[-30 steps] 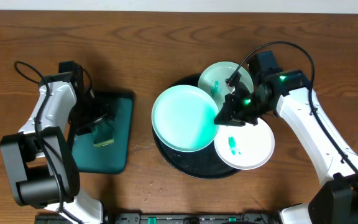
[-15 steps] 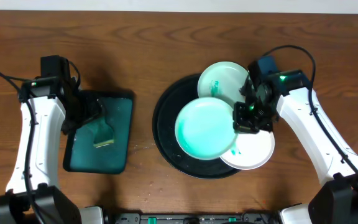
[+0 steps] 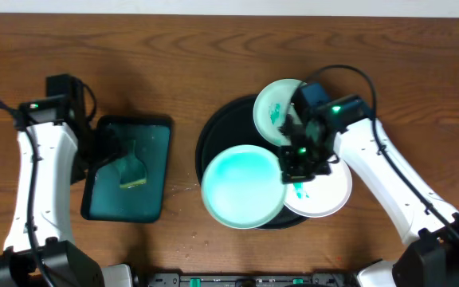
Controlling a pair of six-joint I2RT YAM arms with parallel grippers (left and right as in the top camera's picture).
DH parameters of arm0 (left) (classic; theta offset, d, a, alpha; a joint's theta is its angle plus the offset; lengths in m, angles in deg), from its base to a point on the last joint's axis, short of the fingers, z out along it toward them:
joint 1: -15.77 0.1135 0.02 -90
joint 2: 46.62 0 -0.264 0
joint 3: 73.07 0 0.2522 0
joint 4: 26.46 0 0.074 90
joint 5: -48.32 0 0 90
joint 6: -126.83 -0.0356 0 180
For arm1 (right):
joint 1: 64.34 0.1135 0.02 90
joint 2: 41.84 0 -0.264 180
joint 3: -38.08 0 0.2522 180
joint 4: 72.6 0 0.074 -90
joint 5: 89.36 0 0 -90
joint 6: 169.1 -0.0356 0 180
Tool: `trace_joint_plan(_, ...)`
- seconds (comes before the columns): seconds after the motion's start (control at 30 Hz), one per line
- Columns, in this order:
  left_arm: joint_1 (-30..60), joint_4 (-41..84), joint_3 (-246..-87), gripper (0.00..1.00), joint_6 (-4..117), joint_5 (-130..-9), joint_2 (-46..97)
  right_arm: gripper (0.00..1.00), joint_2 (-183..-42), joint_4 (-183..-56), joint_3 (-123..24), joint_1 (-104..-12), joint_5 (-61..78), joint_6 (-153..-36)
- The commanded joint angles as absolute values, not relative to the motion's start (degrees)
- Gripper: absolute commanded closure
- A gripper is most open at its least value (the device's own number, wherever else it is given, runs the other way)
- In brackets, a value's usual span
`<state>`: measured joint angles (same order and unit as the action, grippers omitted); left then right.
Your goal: Clean dirty plates on tray and stack at the side
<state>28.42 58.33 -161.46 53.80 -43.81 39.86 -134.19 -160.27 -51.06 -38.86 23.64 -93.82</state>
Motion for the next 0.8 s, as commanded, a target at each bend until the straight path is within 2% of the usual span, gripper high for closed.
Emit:
trace_joint_plan(0.0, 33.22, 61.39, -169.37, 0.20, 54.74, -42.72, 39.71, 0.99, -134.59, -155.46, -51.69, -34.49, 32.96, -90.81)
trace_joint_plan(0.17, 38.62, 65.32, -175.97, 0.20, 54.72, -44.27, 39.71, 0.98, -138.59, -148.34, -51.78, -30.58, 33.70, -97.30)
trace_joint_plan(0.4, 40.74, 65.69, -176.43, 0.20, 54.67, -44.42, 39.80, 0.98, -148.95, -152.30, -58.66, -30.41, 31.40, -99.09)
trace_joint_plan(0.77, 40.92, 63.90, -176.43, 0.20, 54.52, -43.97, 39.86, 0.98, -166.41, -169.72, -100.96, -29.33, 19.19, -96.01)
